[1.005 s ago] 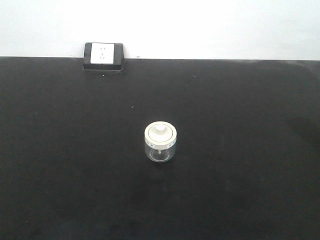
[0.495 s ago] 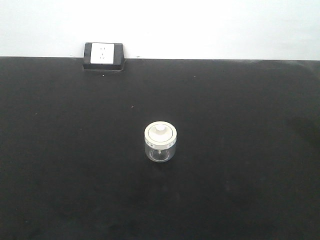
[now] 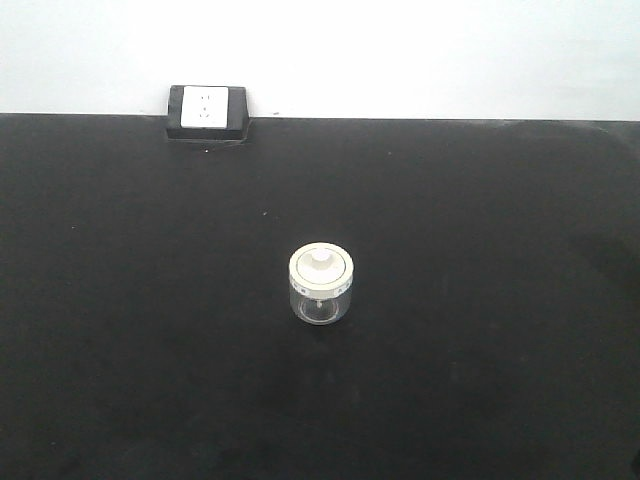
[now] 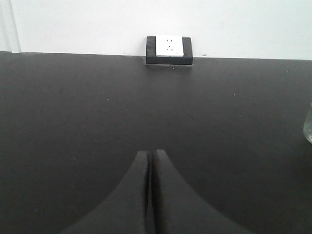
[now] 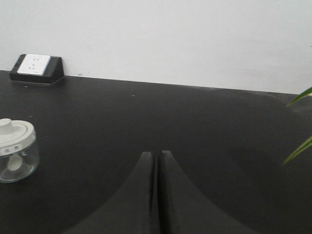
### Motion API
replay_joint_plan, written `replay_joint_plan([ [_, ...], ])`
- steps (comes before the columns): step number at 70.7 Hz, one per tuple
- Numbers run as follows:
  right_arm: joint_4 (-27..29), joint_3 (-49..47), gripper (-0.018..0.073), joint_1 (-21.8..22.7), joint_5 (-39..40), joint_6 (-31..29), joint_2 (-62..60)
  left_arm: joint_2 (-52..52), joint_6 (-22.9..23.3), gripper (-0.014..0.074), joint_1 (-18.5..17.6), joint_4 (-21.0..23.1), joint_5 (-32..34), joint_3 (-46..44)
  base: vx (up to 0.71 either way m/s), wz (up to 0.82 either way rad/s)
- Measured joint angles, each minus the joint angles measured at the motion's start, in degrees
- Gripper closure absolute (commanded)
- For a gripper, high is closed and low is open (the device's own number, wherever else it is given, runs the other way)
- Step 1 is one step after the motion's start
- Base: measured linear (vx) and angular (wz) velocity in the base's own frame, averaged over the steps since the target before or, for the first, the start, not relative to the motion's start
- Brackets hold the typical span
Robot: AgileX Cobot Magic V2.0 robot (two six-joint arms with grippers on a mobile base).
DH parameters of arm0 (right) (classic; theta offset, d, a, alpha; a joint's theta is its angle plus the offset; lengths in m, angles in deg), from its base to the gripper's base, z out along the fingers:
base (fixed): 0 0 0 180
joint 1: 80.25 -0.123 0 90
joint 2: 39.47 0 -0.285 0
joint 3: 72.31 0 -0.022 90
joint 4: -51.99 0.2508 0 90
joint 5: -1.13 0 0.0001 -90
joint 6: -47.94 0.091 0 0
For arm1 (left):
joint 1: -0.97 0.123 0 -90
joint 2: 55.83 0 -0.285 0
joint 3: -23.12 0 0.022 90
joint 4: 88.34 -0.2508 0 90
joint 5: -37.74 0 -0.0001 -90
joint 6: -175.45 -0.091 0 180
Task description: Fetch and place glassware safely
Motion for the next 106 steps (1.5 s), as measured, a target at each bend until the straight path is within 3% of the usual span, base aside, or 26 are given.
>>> replay_joint_plan([
  [19,7.19,5.88,0.0563,6.72,3.03,-3.6,-0.2,0.0,0.0,0.0603,0.0,0.0,0.0,0.0,0.0,0.0],
  [50,7.97,11.01,0.0563,6.89,2.1,-3.67,-12.88,0.0,0.0,0.0603,0.0,0.0,0.0,0.0,0.0,0.0],
  [106,8.08,11.01,0.0563,6.89,0.64,-3.79,-13.14,0.0,0.0,0.0603,0.0,0.0,-0.06,0.0,0.0,0.0],
])
